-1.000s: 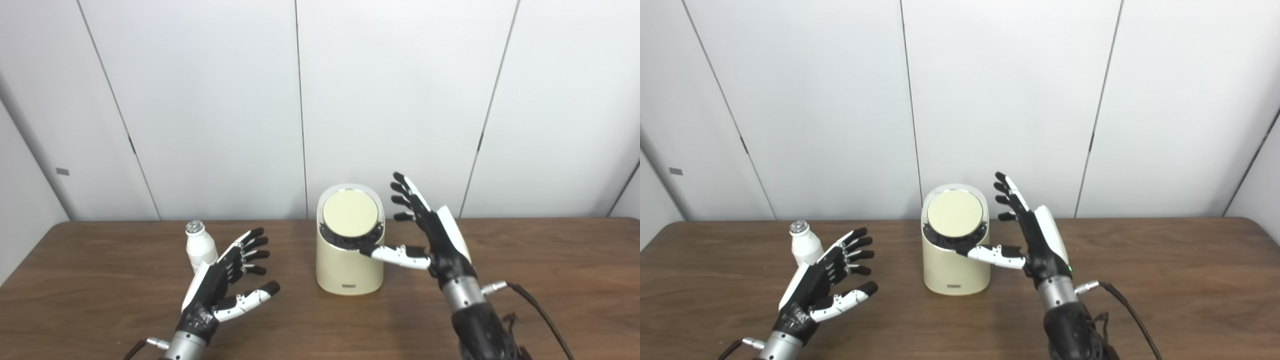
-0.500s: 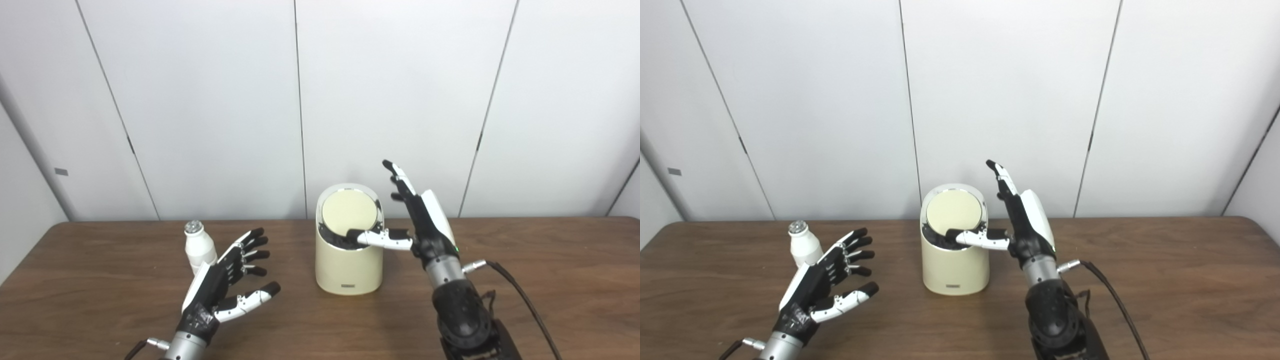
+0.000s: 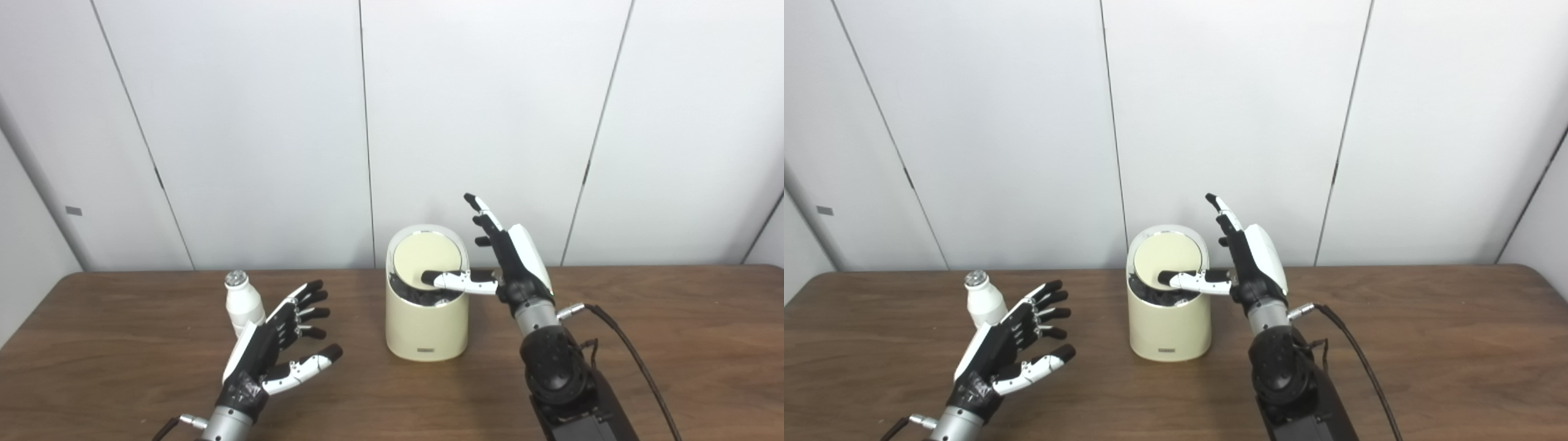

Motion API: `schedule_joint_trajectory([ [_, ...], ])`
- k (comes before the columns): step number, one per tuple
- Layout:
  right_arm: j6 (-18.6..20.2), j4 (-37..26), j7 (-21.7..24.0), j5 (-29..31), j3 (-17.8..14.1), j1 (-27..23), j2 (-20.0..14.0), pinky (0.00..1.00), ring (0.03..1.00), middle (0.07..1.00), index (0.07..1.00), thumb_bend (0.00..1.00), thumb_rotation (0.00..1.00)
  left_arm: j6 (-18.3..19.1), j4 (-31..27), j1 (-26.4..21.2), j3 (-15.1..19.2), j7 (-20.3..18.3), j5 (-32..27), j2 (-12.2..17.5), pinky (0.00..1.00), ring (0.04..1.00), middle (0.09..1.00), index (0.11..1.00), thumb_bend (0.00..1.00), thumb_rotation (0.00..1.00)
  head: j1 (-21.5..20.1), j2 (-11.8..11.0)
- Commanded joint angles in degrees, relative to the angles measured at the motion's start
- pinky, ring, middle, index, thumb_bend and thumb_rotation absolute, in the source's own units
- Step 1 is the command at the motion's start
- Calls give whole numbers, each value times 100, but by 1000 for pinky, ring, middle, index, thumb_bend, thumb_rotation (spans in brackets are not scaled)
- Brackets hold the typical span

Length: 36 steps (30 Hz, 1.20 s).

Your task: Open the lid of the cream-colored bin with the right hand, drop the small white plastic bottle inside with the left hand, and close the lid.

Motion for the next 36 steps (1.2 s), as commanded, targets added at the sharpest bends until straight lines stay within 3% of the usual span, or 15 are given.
schedule_joint_trajectory([
  [1,-71,-94,-126,-28,-8,-343,-2,770,908,950,932,785,320,-84,-143,-198,24,19,-30,57,671,805,882,916,686,255,-3,8],
  [22,-38,149,-266,-461,291,-512,-235,747,889,929,914,817,258,-80,-200,-183,15,41,8,48,657,794,874,912,687,246,5,75],
  [29,186,-57,-158,-706,411,-550,-282,737,894,939,919,863,237,-42,-251,-172,6,33,1,39,661,795,875,914,685,252,20,135],
  [36,594,-157,-35,-1121,589,-633,-329,644,866,931,911,885,224,-23,-273,-150,-2,32,-23,7,663,796,874,910,691,245,61,175],
])
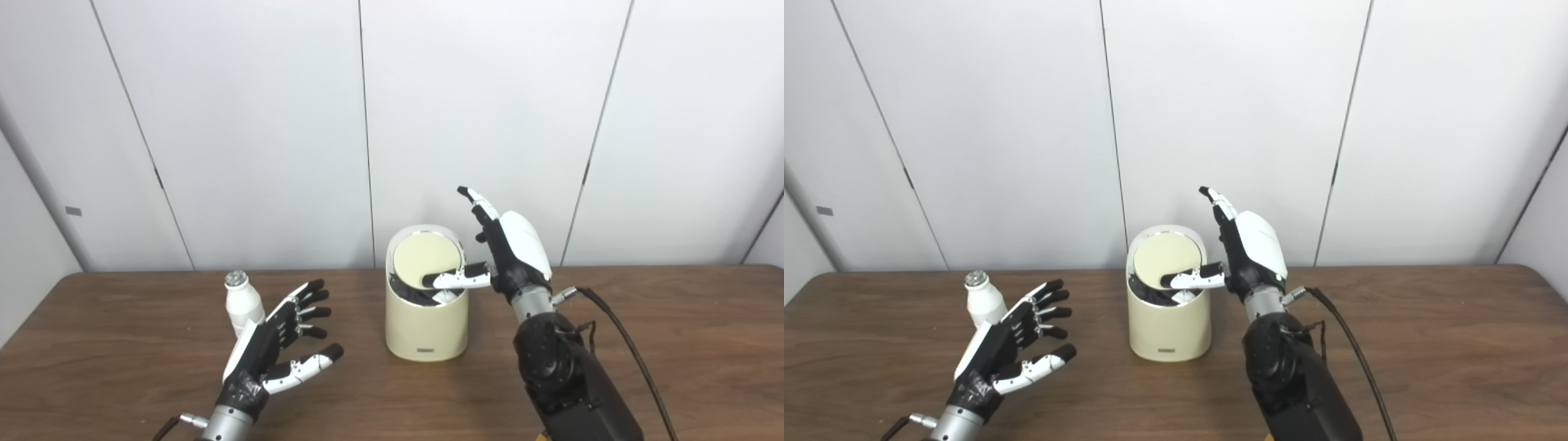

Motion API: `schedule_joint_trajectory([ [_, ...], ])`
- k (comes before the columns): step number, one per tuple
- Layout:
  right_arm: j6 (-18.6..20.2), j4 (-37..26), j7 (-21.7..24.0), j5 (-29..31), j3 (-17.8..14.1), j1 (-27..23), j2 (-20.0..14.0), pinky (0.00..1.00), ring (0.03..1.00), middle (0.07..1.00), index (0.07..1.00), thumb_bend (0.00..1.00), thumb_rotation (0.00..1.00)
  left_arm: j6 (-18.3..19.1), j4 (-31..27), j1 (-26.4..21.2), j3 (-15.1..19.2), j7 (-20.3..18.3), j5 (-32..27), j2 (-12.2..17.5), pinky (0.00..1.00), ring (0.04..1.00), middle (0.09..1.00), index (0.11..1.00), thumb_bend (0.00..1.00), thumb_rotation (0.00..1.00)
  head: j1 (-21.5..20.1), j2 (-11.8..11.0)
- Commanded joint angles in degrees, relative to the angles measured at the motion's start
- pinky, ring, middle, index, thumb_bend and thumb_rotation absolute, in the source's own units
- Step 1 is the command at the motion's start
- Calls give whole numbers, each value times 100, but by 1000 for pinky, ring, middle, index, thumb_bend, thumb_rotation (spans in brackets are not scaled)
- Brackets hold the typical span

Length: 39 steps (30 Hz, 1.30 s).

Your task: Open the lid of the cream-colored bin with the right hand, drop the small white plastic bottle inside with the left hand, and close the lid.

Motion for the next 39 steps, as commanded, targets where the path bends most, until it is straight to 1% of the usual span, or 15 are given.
schedule_joint_trajectory([
  [1,187,-169,77,-218,59,-336,-50,645,866,932,910,881,209,-63,-213,-148,4,24,-17,27,666,798,875,913,687,243,11,14],
  [3,383,-197,177,-320,106,-353,-60,666,868,935,908,874,177,-47,-234,-143,5,20,-15,32,669,801,877,917,681,248,18,29],
  [5,578,-222,281,-427,167,-365,-76,659,861,935,903,871,152,-31,-250,-137,9,15,-31,35,667,802,878,918,679,253,18,29],
  [9,929,-283,539,-575,258,-381,-91,691,871,947,906,865,126,19,-275,-117,20,25,-46,31,668,806,882,917,679,244,23,53],
  [12,981,-287,794,-871,163,-361,-6,701,866,946,900,869,105,28,-293,-111,23,13,-66,39,667,803,880,918,680,246,32,63],
  [17,982,-228,1146,-1394,-45,-332,164,654,834,933,890,874,73,55,-319,-99,30,19,-46,58,670,801,879,920,682,253,29,88],
  [20,983,-237,1263,-1501,-96,-311,202,634,823,928,886,875,75,62,-325,-95,32,26,-30,62,667,801,880,919,682,254,26,88],
  [23,979,-290,1242,-1379,-112,-285,201,646,833,932,891,862,118,71,-332,-96,36,31,-28,62,662,797,878,918,683,258,29,82],
  [24,978,-330,1244,-1301,-138,-274,207,654,839,933,892,849,154,76,-331,-96,38,29,-39,61,664,797,878,918,685,258,29,82],
  [27,972,-499,1303,-1029,-237,-241,222,688,867,942,899,789,307,100,-342,-97,37,55,15,62,659,792,874,913,692,262,18,75],
  [30,957,-623,1303,-786,-320,-219,215,701,880,938,897,742,432,94,-332,-106,32,33,-2,69,658,792,878,917,694,272,13,76],
  [34,866,-739,1214,-454,-392,-150,143,699,879,920,888,704,486,70,-303,-122,18,4,-41,63,662,797,877,915,685,247,23,70],
  [37,847,-916,1121,-147,-534,-18,143,707,870,903,875,696,500,73,-312,-124,8,7,-29,57,665,798,877,912,685,246,29,72],
  [39,785,-1074,1053,188,-716,124,190,708,864,903,869,687,495,60,-318,-121,2,2,-26,60,666,797,877,912,681,242,30,76],
])
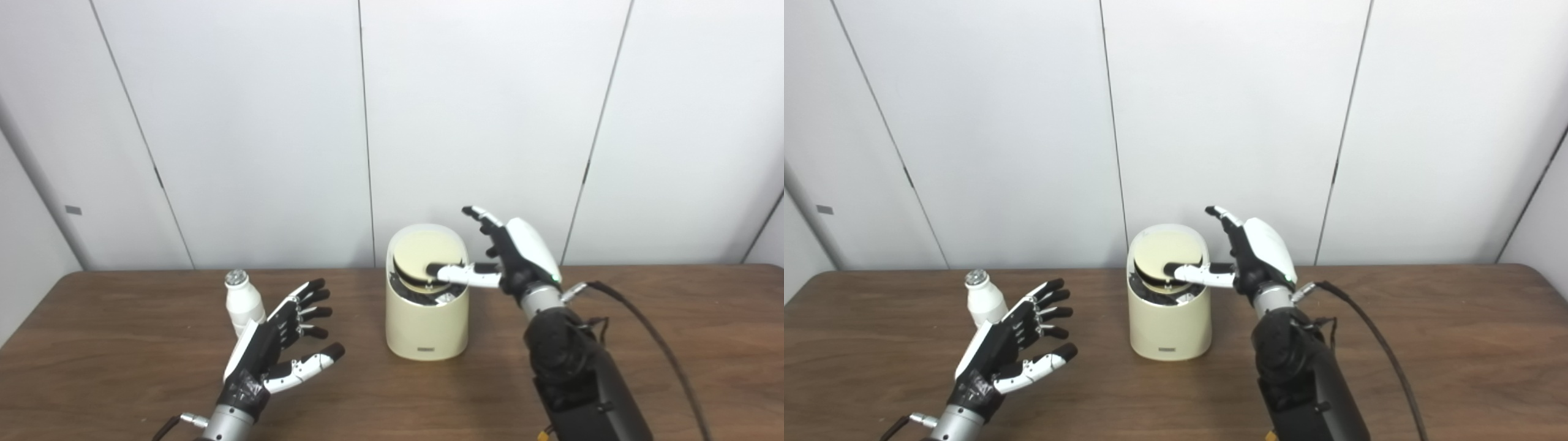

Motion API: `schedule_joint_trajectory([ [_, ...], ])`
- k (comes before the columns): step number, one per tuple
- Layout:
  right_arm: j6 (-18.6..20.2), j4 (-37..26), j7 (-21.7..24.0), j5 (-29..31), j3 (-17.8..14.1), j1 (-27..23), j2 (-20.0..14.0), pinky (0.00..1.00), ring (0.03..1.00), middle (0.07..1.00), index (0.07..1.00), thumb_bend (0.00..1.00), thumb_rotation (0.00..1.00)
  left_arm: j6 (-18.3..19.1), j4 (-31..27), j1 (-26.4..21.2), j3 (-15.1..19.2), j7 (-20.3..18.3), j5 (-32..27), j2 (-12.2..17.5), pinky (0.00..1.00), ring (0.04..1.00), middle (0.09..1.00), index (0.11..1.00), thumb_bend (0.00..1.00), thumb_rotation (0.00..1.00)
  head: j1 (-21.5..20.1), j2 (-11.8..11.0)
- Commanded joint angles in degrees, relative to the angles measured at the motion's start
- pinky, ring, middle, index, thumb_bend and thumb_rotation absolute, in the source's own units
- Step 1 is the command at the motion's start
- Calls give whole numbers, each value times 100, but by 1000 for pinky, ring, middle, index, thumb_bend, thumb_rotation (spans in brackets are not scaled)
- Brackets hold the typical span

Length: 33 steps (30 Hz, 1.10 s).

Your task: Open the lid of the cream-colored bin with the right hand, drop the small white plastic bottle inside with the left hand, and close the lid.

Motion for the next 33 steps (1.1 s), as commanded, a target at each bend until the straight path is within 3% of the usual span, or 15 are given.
schedule_joint_trajectory([
  [1,-203,-317,-232,335,-213,-12,41,687,854,903,863,682,472,-91,-194,-155,9,5,-16,56,664,797,877,912,672,229,11,7],
  [5,-510,-573,-378,771,-410,380,-67,641,817,882,855,670,458,-43,-216,-151,20,-9,-71,48,660,801,882,914,674,234,23,14],
  [8,-945,-659,-493,1188,-569,739,-165,611,780,864,850,658,427,-51,-216,-151,24,5,-35,57,655,802,885,913,675,240,30,11],
  [11,-1553,-638,-618,1737,-784,1159,-220,613,771,860,854,645,374,-30,-249,-141,33,17,-32,55,650,795,881,907,673,234,57,12],
  [17,-2286,-502,-725,2169,-840,1676,-394,660,799,867,861,683,311,-49,-241,-120,58,66,16,58,632,767,857,892,669,198,90,-7],
  [21,-2411,-508,-720,2347,-894,1894,-484,698,822,884,877,707,270,-97,-261,-114,42,133,123,26,610,728,820,879,653,159,398,-49],
  [27,-2636,-362,-661,2649,-1005,2017,-675,753,850,900,889,704,184,-111,-248,-81,-46,209,235,-146,595,694,789,860,668,133,1332,-184],
  [29,-2492,-427,-651,2681,-1034,2058,-700,766,851,906,891,691,143,-170,-310,-3,-18,307,288,-230,605,692,789,859,669,122,1643,-258],
  [33,-2132,-681,-619,2749,-1047,2093,-684,772,847,905,885,678,96,-203,-514,182,78,520,412,-324,587,674,771,836,661,79,1877,-304],
])
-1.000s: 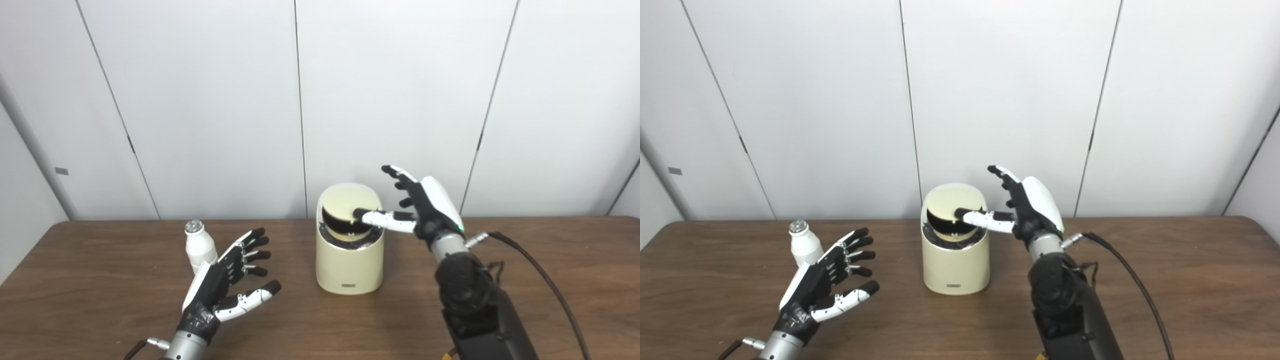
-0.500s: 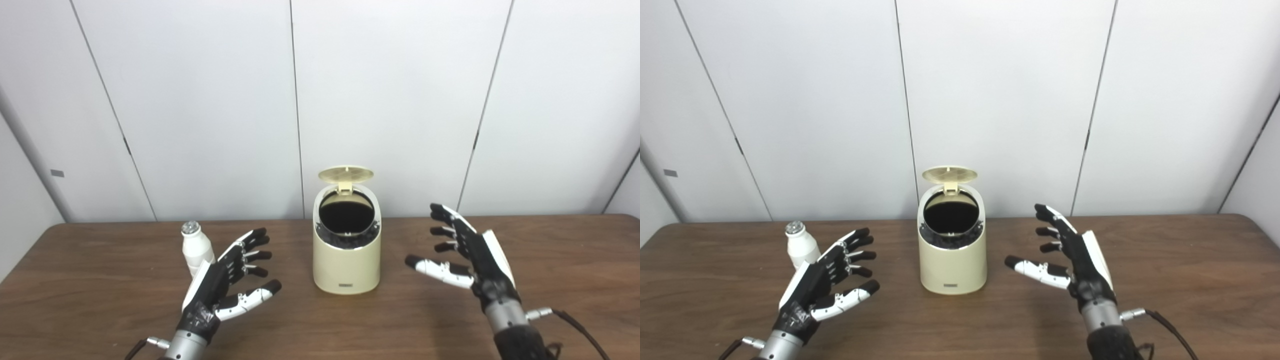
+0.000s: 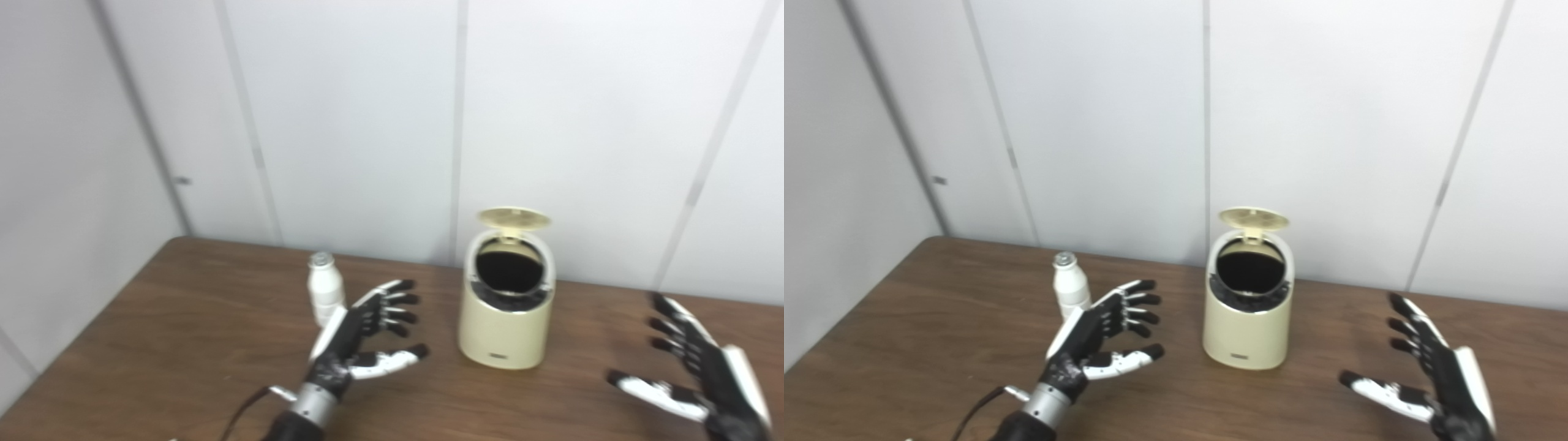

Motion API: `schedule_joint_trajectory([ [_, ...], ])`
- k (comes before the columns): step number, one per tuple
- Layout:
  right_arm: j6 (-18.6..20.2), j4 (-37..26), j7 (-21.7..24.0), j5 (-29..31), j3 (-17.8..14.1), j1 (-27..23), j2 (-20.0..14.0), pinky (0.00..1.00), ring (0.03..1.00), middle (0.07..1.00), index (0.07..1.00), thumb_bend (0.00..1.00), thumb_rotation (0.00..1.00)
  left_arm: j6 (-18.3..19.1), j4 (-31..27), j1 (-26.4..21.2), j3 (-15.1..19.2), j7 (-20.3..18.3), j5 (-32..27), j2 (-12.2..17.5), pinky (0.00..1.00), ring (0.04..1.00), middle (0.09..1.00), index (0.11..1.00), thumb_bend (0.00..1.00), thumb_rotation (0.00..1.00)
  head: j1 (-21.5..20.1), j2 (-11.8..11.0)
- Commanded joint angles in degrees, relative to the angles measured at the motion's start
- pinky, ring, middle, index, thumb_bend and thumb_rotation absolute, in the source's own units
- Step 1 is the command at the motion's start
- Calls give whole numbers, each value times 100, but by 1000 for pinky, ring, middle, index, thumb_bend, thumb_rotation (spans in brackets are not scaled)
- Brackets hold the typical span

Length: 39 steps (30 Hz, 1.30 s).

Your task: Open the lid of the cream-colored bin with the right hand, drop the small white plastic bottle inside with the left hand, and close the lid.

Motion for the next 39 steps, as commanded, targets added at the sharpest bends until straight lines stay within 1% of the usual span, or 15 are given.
schedule_joint_trajectory([
  [1,88,-376,14,98,-38,-132,8,768,850,907,881,674,81,-163,-375,-1,136,256,111,4,569,668,760,823,655,51,55,-2],
  [6,266,-517,9,223,-33,-157,52,755,848,905,865,663,66,129,-840,278,376,542,366,-13,572,669,726,760,638,2,117,-20],
  [10,355,-598,1,234,-2,-204,48,730,837,898,854,664,45,145,-1006,365,603,888,726,-18,540,637,694,722,647,0,102,-12],
  [11,397,-632,6,225,5,-215,45,740,842,901,857,658,32,118,-994,360,684,1038,846,-40,464,549,561,603,570,0,105,-13],
  [12,423,-650,9,220,9,-222,40,745,843,902,858,655,24,98,-979,353,730,1142,927,-57,432,510,513,562,545,0,107,-17],
  [14,492,-734,5,159,32,-253,20,738,834,897,857,654,8,139,-886,284,901,1532,1242,-136,371,435,462,530,523,0,110,-24],
  [16,594,-818,-2,119,43,-276,11,728,832,895,852,652,2,166,-798,218,998,1811,1456,-188,338,403,449,524,519,0,110,-27],
  [22,723,-944,22,112,54,-309,-21,702,821,885,840,657,0,103,-533,-10,1182,2406,1572,-335,418,517,488,502,521,0,116,-24],
  [26,839,-1039,19,67,90,-318,-23,715,820,890,845,649,0,89,-363,-120,1192,2602,1670,-291,484,600,502,493,520,0,116,-24],
  [29,848,-1055,26,65,99,-323,-23,709,820,885,848,647,0,81,-273,-168,1185,2638,1672,-238,500,627,508,487,519,0,90,-27],
  [31,855,-1055,40,86,100,-327,-22,712,825,887,849,645,0,102,-201,-206,1169,2623,1650,-181,542,678,672,495,515,42,90,-34],
  [32,858,-1057,45,88,104,-329,-24,713,826,888,852,643,0,122,-163,-223,1157,2601,1635,-147,579,709,728,649,623,33,90,-34],
  [33,860,-1062,53,86,110,-331,-29,718,829,888,855,642,0,154,-126,-241,1143,2575,1629,-113,614,732,759,716,657,37,87,-31],
  [35,877,-1082,64,89,118,-336,-28,727,831,889,859,640,0,225,-64,-274,1119,2520,1601,-58,663,759,798,790,692,57,78,-31],
  [39,923,-1140,82,82,134,-337,-15,726,831,887,859,641,0,332,56,-349,1087,2517,1608,27,594,723,788,829,731,66,68,-15],
])
